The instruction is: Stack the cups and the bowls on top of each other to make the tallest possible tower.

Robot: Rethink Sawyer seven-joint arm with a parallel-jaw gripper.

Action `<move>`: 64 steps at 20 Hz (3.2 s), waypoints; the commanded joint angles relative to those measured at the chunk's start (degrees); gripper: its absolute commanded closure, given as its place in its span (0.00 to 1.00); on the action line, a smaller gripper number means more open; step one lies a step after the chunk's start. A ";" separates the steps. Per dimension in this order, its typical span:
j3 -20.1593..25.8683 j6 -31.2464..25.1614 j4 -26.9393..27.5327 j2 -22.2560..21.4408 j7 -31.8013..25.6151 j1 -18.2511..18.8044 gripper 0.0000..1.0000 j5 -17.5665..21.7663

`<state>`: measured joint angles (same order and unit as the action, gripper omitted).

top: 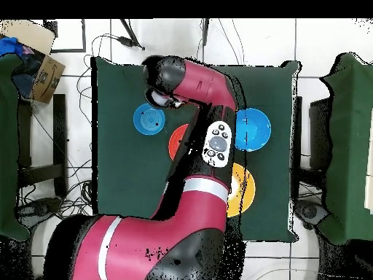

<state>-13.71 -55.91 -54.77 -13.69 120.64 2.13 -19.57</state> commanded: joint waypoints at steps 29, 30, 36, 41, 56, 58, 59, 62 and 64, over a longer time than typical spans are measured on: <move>8.66 16.95 -21.37 -0.23 9.27 -6.00 0.00 -2.08; 8.43 17.09 -21.53 -0.01 9.29 -5.99 0.00 -2.00; 5.97 13.80 -20.23 1.30 9.86 -5.63 0.00 -1.50; 6.20 14.78 -20.59 1.83 9.61 -5.33 0.00 -1.66; 5.42 20.77 -14.99 9.16 8.92 -4.02 0.00 -1.06; 5.97 21.29 -15.04 9.43 8.43 -3.76 0.00 -1.29; 6.16 21.67 -14.80 9.68 8.35 -3.73 0.00 -1.37; 6.18 21.93 -13.82 10.59 8.33 -3.60 0.00 -1.40; 6.59 22.61 -13.85 10.76 7.90 -3.30 0.00 -1.37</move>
<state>-11.10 -39.62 -70.66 -9.89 120.64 -3.10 -21.19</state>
